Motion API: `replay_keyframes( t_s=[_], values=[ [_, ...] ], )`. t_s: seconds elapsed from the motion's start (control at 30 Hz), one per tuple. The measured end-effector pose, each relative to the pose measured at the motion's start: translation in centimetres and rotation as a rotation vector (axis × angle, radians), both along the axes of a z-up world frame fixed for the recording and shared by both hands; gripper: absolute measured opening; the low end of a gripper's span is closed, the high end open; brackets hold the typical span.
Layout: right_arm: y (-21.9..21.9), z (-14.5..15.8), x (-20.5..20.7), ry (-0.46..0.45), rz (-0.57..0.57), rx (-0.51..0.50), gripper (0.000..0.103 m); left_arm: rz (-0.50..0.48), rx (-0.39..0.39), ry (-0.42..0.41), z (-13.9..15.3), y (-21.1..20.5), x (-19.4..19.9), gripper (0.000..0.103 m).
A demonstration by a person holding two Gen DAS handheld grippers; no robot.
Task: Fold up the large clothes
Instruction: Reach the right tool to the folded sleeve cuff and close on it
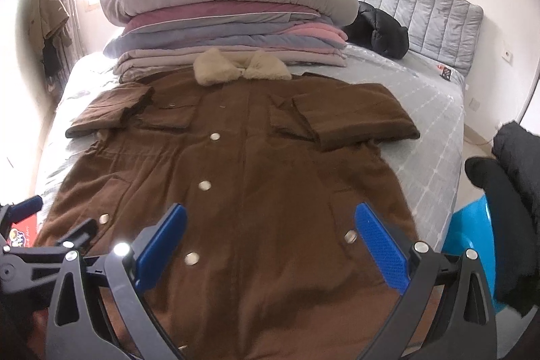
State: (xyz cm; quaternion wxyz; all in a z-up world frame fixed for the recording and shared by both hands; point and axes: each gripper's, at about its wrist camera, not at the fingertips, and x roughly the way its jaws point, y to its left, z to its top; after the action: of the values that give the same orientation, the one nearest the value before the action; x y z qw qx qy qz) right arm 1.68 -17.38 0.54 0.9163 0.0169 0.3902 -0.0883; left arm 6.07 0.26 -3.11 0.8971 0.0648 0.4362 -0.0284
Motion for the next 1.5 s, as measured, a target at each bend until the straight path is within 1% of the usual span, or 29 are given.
replay_keyframes(
  t_s=[0.1,0.13,0.2,0.27,0.3,0.4,0.43,0.6,0.67,0.73,0.8,0.9,0.97,1.0,1.13,1.17,1.23,1.27,1.3,1.33,1.37,1.4,1.43,1.47,1.5],
  values=[
    [-3.9,0.6,1.6,-0.018,-0.03,0.003,0.097,0.007,-0.004,0.005,-0.5,0.3,0.9,0.096],
    [-5.4,0.8,2.7,-0.016,-0.047,-0.012,0.097,0.015,-0.009,0.013,-0.9,0.5,1.2,0.096],
    [-7.2,0.7,4.6,0.001,-0.075,-0.075,0.097,0.027,-0.027,0.05,-2.0,0.8,1.8,0.096],
    [-8.3,0.3,6.7,0.025,-0.074,-0.134,0.097,0.028,-0.041,0.084,-2.8,0.8,2.3,0.096],
    [-8.6,-0.3,8.5,0.046,-0.07,-0.189,0.097,0.024,-0.046,0.098,-3.1,0.7,2.5,0.096],
    [-9.1,-2.4,12.2,0.096,-0.04,-0.28,0.096,0.01,-0.041,0.094,-3.3,0.2,2.5,0.096],
    [-9.3,-3.3,13.4,0.115,-0.034,-0.296,0.096,0.004,-0.04,0.093,-3.4,0.0,2.6,0.096],
    [-11.2,-7.2,17.5,0.186,-0.008,-0.302,0.096,-0.001,-0.05,0.125,-4.1,-0.2,3.1,0.096],
    [-11.7,-7.7,18.4,0.188,0.032,-0.28,0.096,-0.002,-0.054,0.134,-4.3,-0.3,3.3,0.096],
    [-12.3,-8.2,18.8,0.185,0.112,-0.218,0.096,-0.004,-0.06,0.142,-4.4,-0.3,3.4,0.096],
    [-12.6,-8.5,18.7,0.19,0.144,-0.226,0.096,-0.004,-0.067,0.148,-4.5,-0.2,3.6,0.096],
    [-12.9,-8.9,18.2,0.188,0.222,-0.278,0.096,-0.005,-0.086,0.165,-4.6,-0.1,3.7,0.096],
    [-12.6,-9.8,18.1,0.199,0.267,-0.359,0.096,-0.009,-0.102,0.182,-4.9,-0.1,3.9,0.096],
    [-12.2,-10.2,18.3,0.203,0.287,-0.383,0.096,-0.01,-0.108,0.19,-5.0,-0.1,3.9,0.096],
    [-10.4,-11.1,19.4,0.193,0.341,-0.427,0.096,-0.016,-0.102,0.192,-5.1,-0.5,4.1,0.096],
    [-9.9,-11.6,20.0,0.2,0.349,-0.452,0.096,-0.018,-0.097,0.192,-5.2,-0.6,4.2,0.096],
    [-9.2,-13.5,21.3,0.233,0.36,-0.549,0.096,-0.017,-0.091,0.199,-5.4,-0.7,4.3,0.096],
    [-9.2,-14.3,21.8,0.249,0.359,-0.571,0.096,-0.016,-0.092,0.203,-5.5,-0.7,4.4,0.096],
    [-9.6,-15.2,22.5,0.275,0.36,-0.563,0.096,-0.014,-0.091,0.205,-5.6,-0.7,4.5,0.096],
    [-10.2,-15.2,22.7,0.278,0.362,-0.515,0.096,-0.012,-0.092,0.208,-5.7,-0.6,4.6,0.096],
    [-11.1,-15.0,23.1,0.278,0.354,-0.445,0.095,-0.01,-0.093,0.209,-5.7,-0.5,4.6,0.096],
    [-12.5,-14.8,23.4,0.281,0.336,-0.348,0.085,-0.008,-0.095,0.21,-5.7,-0.4,4.7,0.096],
    [-13.4,-14.6,23.4,0.286,0.32,-0.281,0.077,-0.006,-0.098,0.212,-5.7,-0.3,4.8,0.096],
    [-14.0,-14.6,23.3,0.282,0.31,-0.24,0.069,-0.006,-0.103,0.216,-5.7,-0.3,4.8,0.096],
    [-14.4,-14.4,23.0,0.269,0.293,-0.219,0.059,-0.006,-0.108,0.22,-5.8,-0.3,4.8,0.096]
  ],
)
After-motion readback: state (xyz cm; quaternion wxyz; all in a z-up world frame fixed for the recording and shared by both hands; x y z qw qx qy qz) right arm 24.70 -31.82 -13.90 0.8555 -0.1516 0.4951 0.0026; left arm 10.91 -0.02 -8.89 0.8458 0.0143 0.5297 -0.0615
